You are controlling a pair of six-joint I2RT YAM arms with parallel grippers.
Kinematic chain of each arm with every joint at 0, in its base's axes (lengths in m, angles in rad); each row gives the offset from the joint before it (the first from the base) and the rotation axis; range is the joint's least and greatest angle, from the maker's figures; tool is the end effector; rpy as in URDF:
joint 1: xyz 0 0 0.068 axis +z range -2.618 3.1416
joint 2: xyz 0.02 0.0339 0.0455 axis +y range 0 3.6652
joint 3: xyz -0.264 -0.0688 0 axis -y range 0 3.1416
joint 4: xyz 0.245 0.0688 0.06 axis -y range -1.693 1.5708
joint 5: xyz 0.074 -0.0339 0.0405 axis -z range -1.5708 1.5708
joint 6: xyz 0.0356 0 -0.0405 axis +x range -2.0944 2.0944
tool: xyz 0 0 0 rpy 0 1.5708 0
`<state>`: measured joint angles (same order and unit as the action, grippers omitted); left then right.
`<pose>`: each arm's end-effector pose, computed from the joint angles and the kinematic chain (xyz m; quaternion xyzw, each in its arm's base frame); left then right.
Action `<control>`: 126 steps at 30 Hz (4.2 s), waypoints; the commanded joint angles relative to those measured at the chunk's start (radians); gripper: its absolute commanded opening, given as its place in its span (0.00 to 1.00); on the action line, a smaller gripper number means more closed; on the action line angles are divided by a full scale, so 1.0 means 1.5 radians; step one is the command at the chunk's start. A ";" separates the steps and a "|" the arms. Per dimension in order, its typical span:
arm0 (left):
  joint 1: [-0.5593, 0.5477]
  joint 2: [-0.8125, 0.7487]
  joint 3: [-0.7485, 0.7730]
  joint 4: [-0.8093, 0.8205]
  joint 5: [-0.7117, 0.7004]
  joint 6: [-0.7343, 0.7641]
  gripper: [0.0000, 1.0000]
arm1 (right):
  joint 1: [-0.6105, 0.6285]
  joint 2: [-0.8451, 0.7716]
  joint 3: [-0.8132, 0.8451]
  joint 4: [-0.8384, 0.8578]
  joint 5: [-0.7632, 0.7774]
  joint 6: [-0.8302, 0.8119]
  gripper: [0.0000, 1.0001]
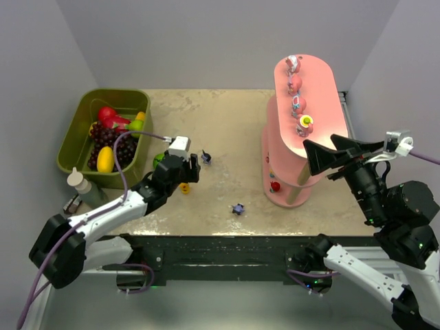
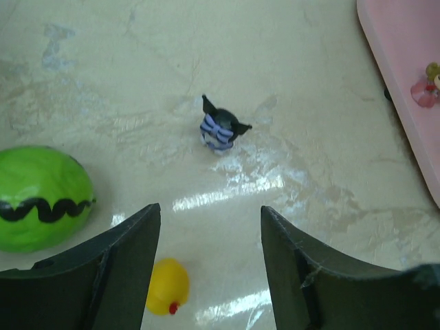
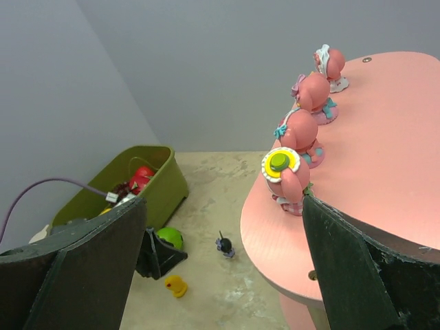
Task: Place and organize the plastic toys onto the shelf
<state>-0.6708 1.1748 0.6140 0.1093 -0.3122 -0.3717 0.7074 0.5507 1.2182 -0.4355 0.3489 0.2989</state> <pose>0.2062 -0.1497 0.2305 0.0431 0.8401 -0.1469 0.5204 0.0496 0.0264 0.4751 0.0093 0.6260 0.2780 0.7285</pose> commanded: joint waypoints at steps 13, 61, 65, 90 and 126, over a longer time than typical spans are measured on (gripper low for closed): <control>-0.004 -0.118 -0.088 -0.191 -0.065 -0.231 0.54 | 0.001 -0.015 -0.012 0.001 -0.022 0.000 0.99; -0.003 -0.016 -0.111 -0.026 -0.089 -0.263 0.58 | 0.000 -0.006 -0.017 0.010 -0.008 -0.018 0.99; -0.003 -0.008 -0.111 -0.017 -0.091 -0.268 0.52 | 0.000 -0.010 -0.015 0.009 -0.008 -0.019 0.99; -0.003 0.010 -0.067 0.009 -0.051 -0.253 0.07 | 0.000 -0.021 -0.013 0.006 -0.008 -0.019 0.99; -0.110 0.106 -0.023 -0.039 -0.049 -0.166 0.49 | 0.001 -0.049 -0.009 -0.010 0.012 -0.034 0.99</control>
<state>-0.8112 1.3369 0.5907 0.0563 -0.3141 -0.6479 0.7074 0.4751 1.1908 -0.4587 0.3504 0.2607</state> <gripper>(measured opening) 0.470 0.986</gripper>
